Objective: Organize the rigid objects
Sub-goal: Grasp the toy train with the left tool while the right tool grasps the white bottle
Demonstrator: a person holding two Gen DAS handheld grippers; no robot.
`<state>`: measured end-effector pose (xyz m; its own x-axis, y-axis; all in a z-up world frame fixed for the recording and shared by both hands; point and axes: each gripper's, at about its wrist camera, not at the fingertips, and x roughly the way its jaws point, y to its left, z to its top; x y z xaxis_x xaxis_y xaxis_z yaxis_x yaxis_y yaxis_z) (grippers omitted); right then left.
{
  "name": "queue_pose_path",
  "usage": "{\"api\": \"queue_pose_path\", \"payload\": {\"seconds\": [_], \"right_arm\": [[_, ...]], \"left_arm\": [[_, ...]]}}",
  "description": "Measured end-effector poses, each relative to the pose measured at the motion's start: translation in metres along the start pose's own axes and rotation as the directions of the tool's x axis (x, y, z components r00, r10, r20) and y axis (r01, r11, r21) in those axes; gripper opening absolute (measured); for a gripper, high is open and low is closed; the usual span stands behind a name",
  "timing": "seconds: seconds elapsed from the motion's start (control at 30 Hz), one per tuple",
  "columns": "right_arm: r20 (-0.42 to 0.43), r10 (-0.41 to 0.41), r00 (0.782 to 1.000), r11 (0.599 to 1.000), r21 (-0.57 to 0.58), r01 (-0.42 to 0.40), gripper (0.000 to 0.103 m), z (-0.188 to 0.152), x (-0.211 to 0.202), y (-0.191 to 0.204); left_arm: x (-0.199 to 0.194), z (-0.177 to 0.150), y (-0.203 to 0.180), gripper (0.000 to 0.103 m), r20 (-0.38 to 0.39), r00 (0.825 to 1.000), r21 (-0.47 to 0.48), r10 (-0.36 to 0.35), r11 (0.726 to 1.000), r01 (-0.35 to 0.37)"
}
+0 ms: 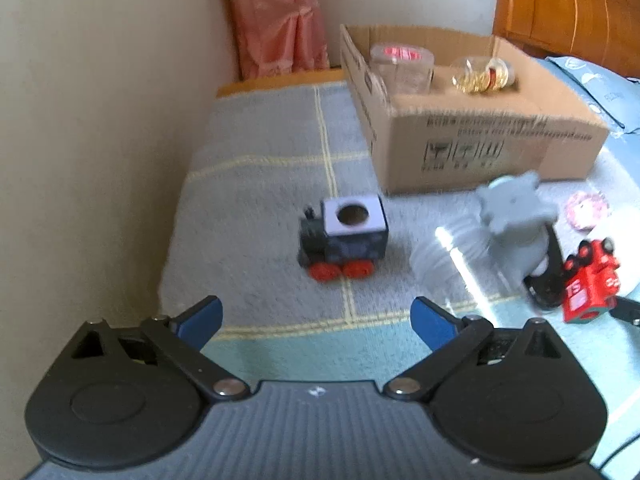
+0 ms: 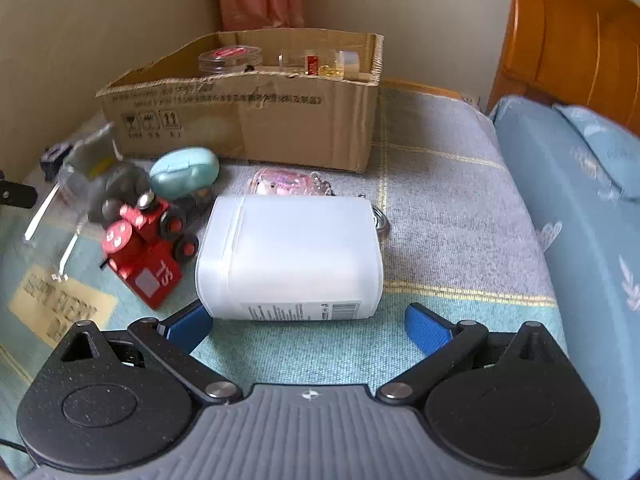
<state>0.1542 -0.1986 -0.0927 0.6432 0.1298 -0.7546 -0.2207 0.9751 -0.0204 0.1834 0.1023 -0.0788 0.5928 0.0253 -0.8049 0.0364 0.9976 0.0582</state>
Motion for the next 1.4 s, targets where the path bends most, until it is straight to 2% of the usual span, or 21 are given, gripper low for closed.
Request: {"api": "queue_pose_path", "payload": {"seconds": [0.27,0.47,0.7,0.87,1.03,1.13,1.23,1.3,1.4], "right_arm": [[0.033,0.008,0.999,1.000,-0.016,-0.007,0.103,-0.004,-0.001,0.000],[0.066,-0.002,0.998,1.000,-0.006,0.002,0.103,-0.008,-0.001,0.001],[0.069,-0.002,0.998,1.000,-0.004,0.002,0.103,-0.008,-0.001,0.001],[0.072,-0.003,0.997,1.000,-0.002,0.003,0.103,-0.009,-0.001,0.001],[0.071,-0.004,0.997,1.000,-0.001,0.004,0.103,-0.009,-0.001,0.000],[0.064,-0.006,0.998,1.000,0.008,0.005,0.103,-0.009,-0.002,0.000],[0.093,0.014,0.996,1.000,0.015,-0.015,0.103,-0.005,-0.008,0.001],[0.101,0.019,0.995,1.000,0.016,-0.020,0.103,0.000,-0.009,0.002],[0.112,0.010,0.994,1.000,0.007,-0.011,0.103,0.009,-0.009,0.005]], "left_arm": [[0.023,-0.010,0.010,0.103,0.036,0.999,-0.131,0.004,0.991,0.001],[0.022,-0.015,0.009,0.103,0.087,0.996,-0.119,0.007,0.993,0.004],[0.019,-0.005,0.009,0.102,0.159,0.987,-0.110,0.036,0.994,-0.019],[0.024,0.003,0.012,0.100,0.189,0.982,-0.124,0.022,0.992,0.002],[0.022,0.003,0.011,0.088,0.189,0.982,-0.136,-0.001,0.990,0.027],[0.021,0.004,0.008,0.086,0.188,0.982,-0.146,0.005,0.989,0.023],[0.021,0.007,0.004,0.081,0.197,0.980,-0.152,0.003,0.988,0.027],[0.024,0.009,0.002,0.073,0.193,0.981,-0.156,-0.006,0.987,0.037],[0.026,0.012,0.002,0.068,0.188,0.982,-0.168,-0.022,0.984,0.054]]}}
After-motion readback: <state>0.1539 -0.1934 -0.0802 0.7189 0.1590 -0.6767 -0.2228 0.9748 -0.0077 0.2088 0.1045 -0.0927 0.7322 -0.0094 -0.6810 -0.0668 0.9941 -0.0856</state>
